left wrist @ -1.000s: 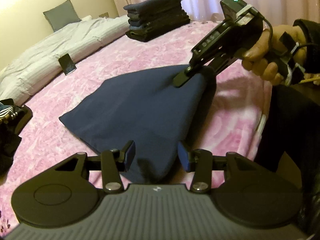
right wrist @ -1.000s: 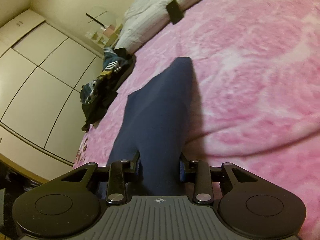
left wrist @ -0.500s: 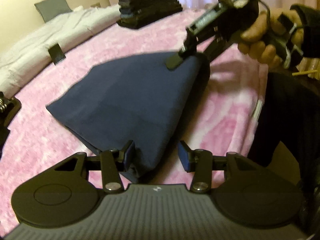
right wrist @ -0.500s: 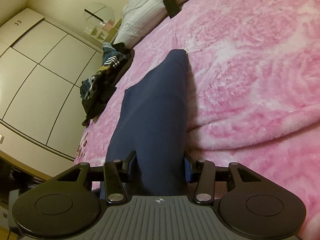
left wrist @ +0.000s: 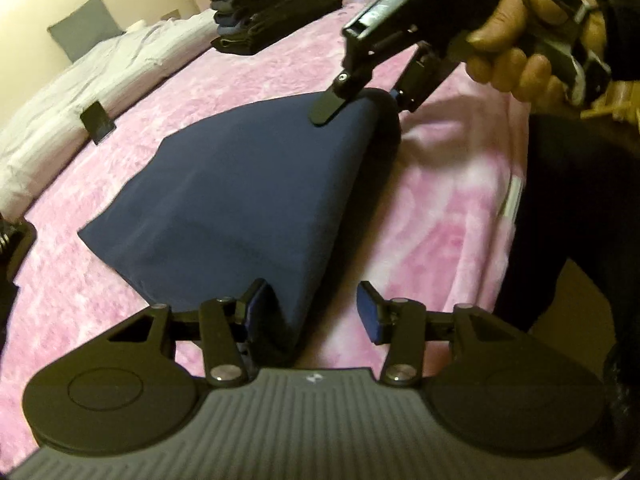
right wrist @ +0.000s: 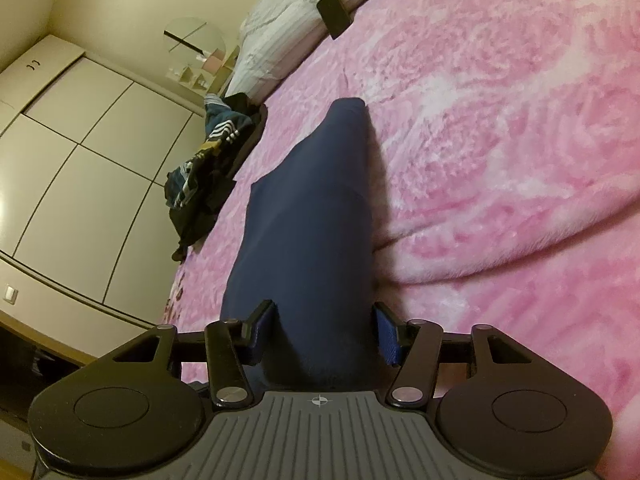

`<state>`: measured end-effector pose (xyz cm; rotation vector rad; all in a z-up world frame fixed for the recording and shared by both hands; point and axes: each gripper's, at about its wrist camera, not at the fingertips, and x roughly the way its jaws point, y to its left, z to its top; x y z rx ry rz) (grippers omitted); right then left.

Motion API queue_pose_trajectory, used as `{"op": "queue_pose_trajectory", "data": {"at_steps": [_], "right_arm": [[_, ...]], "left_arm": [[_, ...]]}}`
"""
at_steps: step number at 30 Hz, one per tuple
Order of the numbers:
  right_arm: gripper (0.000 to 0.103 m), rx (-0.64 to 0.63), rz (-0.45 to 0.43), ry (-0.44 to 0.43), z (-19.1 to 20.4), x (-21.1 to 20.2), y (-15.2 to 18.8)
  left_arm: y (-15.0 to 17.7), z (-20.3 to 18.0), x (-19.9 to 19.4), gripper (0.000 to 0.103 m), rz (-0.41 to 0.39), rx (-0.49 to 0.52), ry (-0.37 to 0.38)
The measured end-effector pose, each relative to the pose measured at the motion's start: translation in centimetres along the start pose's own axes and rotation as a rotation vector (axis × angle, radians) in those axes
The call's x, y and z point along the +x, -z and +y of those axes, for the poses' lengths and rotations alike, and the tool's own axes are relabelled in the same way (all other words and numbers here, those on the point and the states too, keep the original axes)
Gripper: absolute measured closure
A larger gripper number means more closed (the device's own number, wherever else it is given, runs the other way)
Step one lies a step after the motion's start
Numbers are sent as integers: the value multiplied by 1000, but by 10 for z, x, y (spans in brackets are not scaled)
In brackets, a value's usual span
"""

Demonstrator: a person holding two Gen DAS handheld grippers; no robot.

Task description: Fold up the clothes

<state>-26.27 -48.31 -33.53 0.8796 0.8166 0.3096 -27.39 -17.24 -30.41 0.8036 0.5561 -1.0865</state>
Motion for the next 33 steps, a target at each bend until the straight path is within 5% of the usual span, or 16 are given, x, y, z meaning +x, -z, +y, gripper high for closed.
{"op": "queue_pose_trajectory", "data": {"at_steps": [2,7,19,21,22,23,26,33], "right_arm": [[60,-11,4,8,1,0,-1],[67,-21,16,11,6,-2,-5],[52,37,32,-41,-7,-5,-12],[55,57,50,-55,-10,-3,-17],[68,66,58,-56,-10,-3,-19],[70,74,66,-56,-10,-2,-21],[72,104,71,-78,-5,-4,-23],[72,217,62,-156,13,-5,-33]], "left_arm": [[-5,-2,-6,60,-6,9,-24],[-21,-24,-15,56,-56,82,-91],[-50,-48,5,49,-117,87,-101],[-56,-58,11,42,-133,110,-140],[-58,-63,14,38,-137,123,-157],[-60,-68,18,37,-140,137,-173],[-65,-84,28,34,-129,168,-224],[-73,-103,51,28,-90,246,-480]]}}
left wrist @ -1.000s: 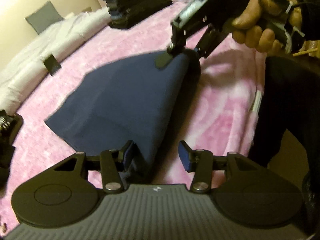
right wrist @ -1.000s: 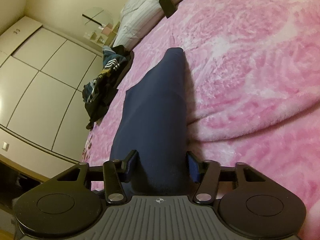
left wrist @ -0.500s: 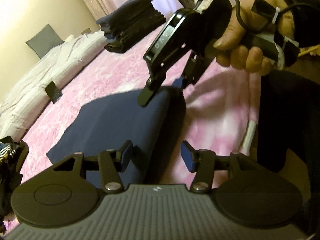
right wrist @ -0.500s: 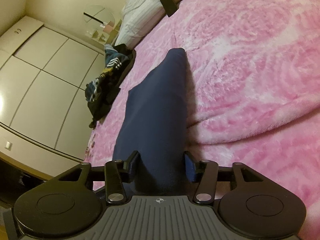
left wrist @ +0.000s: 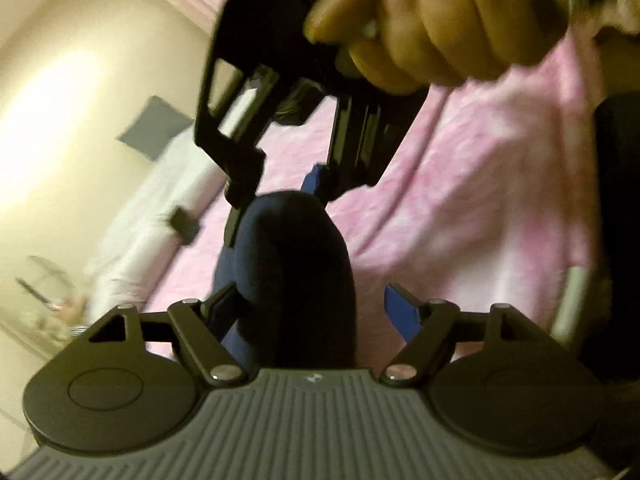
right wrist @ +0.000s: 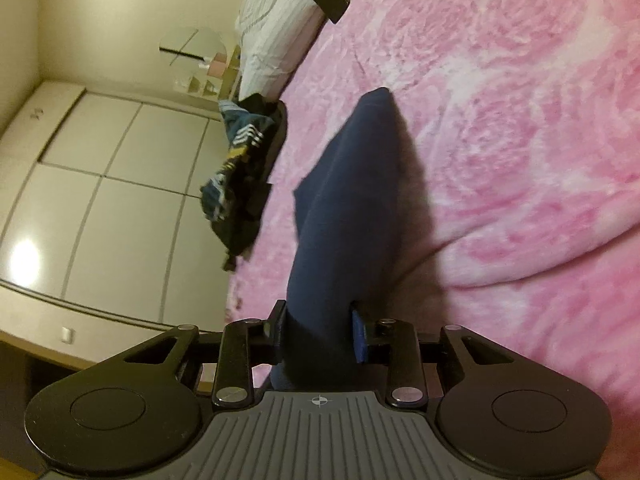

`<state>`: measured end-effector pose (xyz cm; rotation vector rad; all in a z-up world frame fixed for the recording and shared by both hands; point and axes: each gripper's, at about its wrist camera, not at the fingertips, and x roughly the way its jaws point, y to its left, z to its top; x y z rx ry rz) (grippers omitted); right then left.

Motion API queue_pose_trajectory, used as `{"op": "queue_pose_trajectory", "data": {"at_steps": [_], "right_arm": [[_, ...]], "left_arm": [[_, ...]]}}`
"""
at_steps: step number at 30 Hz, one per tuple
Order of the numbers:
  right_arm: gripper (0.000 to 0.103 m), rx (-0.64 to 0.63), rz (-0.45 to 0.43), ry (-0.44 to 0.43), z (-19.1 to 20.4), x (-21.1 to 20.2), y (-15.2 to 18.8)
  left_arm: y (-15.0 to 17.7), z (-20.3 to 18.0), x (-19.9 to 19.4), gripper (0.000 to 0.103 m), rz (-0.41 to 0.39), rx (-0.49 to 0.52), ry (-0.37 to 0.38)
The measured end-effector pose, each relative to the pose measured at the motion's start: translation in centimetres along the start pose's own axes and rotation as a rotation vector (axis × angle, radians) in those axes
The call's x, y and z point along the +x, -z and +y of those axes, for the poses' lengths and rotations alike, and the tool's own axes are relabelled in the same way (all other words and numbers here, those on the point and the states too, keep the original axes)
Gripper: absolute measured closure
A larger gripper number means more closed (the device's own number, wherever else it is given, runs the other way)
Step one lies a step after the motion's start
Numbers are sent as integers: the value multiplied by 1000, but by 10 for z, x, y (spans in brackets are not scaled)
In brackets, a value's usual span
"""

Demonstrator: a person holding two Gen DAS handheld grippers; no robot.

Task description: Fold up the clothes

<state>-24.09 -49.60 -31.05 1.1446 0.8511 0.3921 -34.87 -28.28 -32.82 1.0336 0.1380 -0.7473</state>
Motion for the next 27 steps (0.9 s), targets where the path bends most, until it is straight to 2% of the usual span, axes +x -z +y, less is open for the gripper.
{"op": "queue_pose_trajectory", "data": {"at_steps": [3,4,5,7,9,10,12,15,16,17,19,20,22,25,27], "right_arm": [[72,39,-6,-37,5,-1,-1],[72,49,-7,-47,6,-2,-2],[72,52,-8,-51,6,-3,-2],[72,49,-13,-48,6,-4,-2],[72,17,-20,-15,5,-6,-2],[72,-3,-22,0,4,-7,-2],[70,-42,-23,9,1,-10,0],[49,-102,-54,-3,-1,-19,0],[38,-118,-73,10,-2,-23,-1],[35,-125,-93,29,-2,-27,-2],[34,-124,-117,40,-4,-31,-6],[34,-115,-123,36,-6,-31,-8],[32,-82,-129,19,-9,-27,-12],[9,-41,-126,-1,-9,-13,-18],[9,-24,-111,-8,-8,2,-22]], "left_arm": [[3,-9,10,28,41,79,-97],[4,-12,13,32,48,104,-123],[6,-14,15,37,53,127,-146],[9,-15,18,60,56,159,-174],[10,-9,17,73,46,143,-152],[10,-4,15,76,40,128,-133],[10,9,12,79,27,96,-101],[11,38,6,80,12,42,-65],[12,50,4,80,8,17,-57],[13,63,1,80,2,-17,-53],[16,94,-5,81,-6,-120,-34],[18,105,-8,81,-14,-131,-35],[20,114,-16,81,-36,-99,-37],[29,109,-27,81,-54,-56,12],[39,99,-36,81,-59,-12,41]]}}
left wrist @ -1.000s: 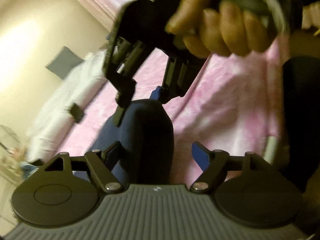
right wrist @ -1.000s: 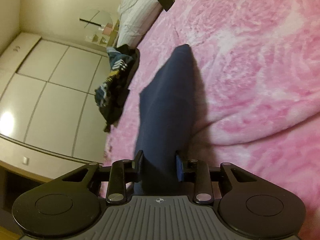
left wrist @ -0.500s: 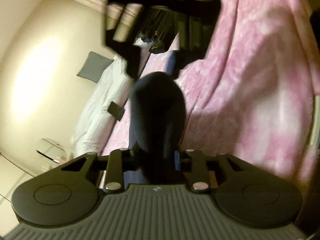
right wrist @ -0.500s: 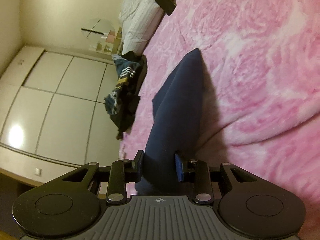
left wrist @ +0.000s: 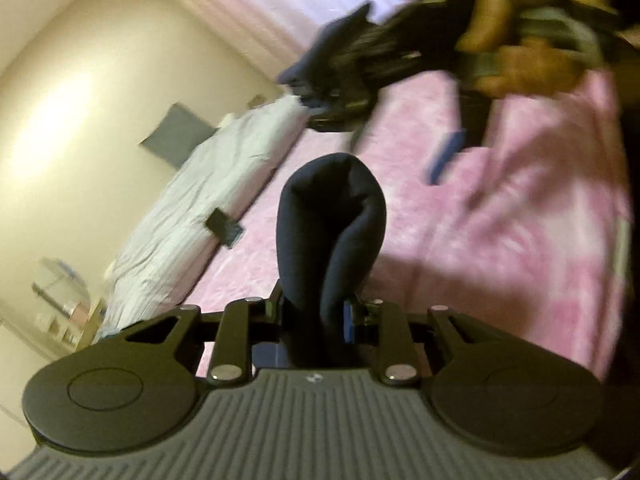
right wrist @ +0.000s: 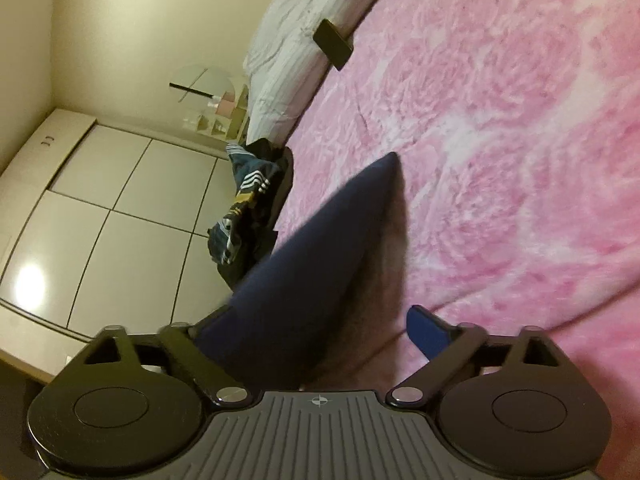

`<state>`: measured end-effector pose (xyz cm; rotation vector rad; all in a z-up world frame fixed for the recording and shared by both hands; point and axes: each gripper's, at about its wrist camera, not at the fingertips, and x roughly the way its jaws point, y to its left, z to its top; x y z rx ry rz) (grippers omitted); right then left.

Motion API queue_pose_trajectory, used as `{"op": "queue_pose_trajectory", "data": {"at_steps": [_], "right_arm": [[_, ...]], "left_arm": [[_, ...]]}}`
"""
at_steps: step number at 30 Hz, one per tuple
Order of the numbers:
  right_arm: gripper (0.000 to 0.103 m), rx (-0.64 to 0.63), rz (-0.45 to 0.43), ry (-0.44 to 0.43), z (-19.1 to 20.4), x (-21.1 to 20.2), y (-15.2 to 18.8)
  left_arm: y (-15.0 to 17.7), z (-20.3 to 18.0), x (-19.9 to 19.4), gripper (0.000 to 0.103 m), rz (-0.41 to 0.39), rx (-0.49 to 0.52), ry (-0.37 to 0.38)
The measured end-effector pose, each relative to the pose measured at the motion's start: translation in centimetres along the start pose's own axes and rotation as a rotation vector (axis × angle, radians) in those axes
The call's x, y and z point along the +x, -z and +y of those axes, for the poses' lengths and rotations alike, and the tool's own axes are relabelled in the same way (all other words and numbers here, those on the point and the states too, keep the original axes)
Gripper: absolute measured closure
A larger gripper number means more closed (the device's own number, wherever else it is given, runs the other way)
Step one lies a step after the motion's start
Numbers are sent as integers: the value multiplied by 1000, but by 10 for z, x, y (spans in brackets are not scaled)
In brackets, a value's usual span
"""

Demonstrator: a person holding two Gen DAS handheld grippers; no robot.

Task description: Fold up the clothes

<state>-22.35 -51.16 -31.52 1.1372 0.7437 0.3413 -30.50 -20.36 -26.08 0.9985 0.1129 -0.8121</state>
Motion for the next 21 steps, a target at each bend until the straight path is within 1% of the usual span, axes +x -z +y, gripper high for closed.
{"op": "queue_pose_trajectory", "data": {"at_steps": [2,6,9,10,11,12,14,16,18,19,21], "right_arm": [[9,19,30,-9,-1,18,-6],[9,23,103,32,-2,62,-15],[10,38,135,51,-6,90,-18],[17,41,138,61,-7,97,-18],[34,44,140,72,-8,104,-18],[44,50,138,86,-9,108,-18],[71,58,118,88,-11,104,-18],[76,39,86,90,-8,91,-20],[77,5,48,96,-2,74,-24],[78,-30,22,102,5,61,-29],[78,-163,-32,148,31,31,-41]], "left_arm": [[9,-10,-9,81,-1,26,20],[17,-16,-16,81,-13,10,26],[21,-15,-19,81,-25,1,30],[21,-15,-18,81,-27,5,33],[21,-15,-18,81,-26,10,35],[22,-15,-19,81,-26,14,34],[21,-17,-19,81,-30,15,37],[14,-20,-19,81,-52,13,43],[2,-23,-20,81,-95,0,53],[-7,-25,-19,81,-124,-11,60],[-27,-30,-17,81,-189,-40,68]]}}
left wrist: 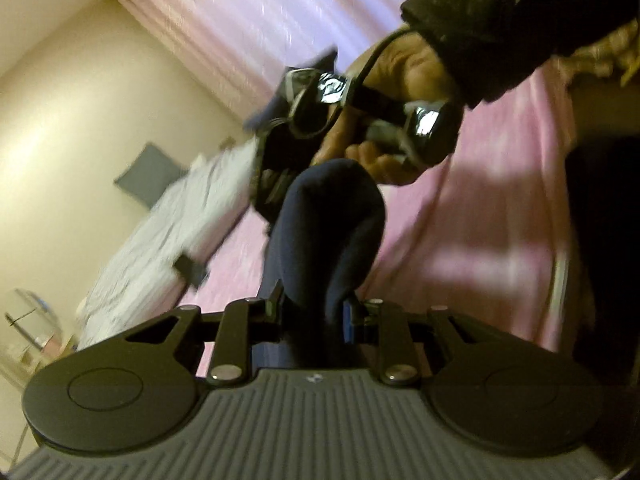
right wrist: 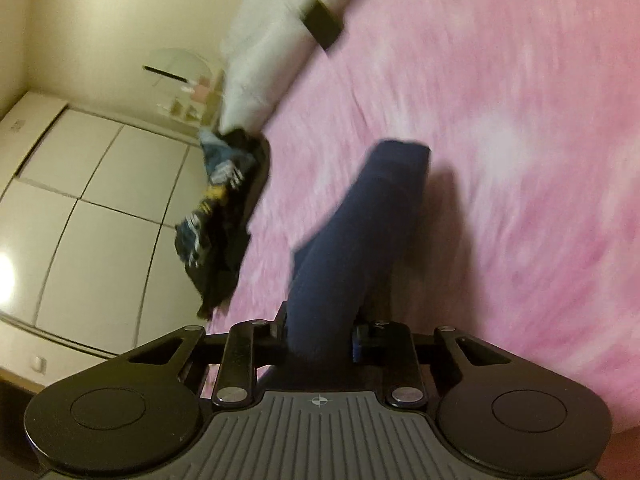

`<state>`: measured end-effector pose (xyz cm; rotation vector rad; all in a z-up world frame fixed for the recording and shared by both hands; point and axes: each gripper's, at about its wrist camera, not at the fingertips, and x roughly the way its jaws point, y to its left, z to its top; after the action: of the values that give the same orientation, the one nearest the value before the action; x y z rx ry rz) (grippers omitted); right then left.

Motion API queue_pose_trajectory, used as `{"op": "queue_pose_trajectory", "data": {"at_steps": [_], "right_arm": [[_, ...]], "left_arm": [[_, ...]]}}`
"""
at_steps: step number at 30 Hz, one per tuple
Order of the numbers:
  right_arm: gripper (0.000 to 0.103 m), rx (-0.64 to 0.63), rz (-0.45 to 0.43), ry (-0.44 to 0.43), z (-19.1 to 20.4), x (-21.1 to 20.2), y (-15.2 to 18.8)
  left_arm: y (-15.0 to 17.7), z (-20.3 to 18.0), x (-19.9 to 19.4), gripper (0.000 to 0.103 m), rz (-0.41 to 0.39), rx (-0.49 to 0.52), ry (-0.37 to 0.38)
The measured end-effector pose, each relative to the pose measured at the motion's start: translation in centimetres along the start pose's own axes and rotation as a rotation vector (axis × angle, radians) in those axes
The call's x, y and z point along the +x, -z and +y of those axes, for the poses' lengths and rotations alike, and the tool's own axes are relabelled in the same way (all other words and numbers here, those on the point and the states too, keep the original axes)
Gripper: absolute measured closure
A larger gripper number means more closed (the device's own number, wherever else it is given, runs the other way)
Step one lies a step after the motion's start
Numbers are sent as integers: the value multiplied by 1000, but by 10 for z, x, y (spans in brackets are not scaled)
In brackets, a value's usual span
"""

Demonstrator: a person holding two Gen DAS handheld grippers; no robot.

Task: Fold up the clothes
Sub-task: 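Fold the lifted strip end over with the left gripper while the right gripper releases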

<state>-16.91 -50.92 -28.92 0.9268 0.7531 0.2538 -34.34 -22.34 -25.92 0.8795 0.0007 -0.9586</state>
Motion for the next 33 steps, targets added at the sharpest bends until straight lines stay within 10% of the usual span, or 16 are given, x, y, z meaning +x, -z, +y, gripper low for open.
{"op": "queue_pose_trajectory", "data": {"at_steps": [8,15,20,27,33], "right_arm": [[78,-859,-34,361,151,-78,-24],[75,-1379,334,381,199,51,91],[35,-1258,531,151,178,125,143],[22,-1108,352,127,171,72,109],[14,-888,176,208,119,-15,94]], "left_arm": [[-66,-5,20,80,-219,-299,-4],[-19,8,9,69,-73,-585,142],[44,29,-28,67,56,-728,185],[91,43,-71,59,63,-699,215],[101,56,-67,53,92,-425,76]]}}
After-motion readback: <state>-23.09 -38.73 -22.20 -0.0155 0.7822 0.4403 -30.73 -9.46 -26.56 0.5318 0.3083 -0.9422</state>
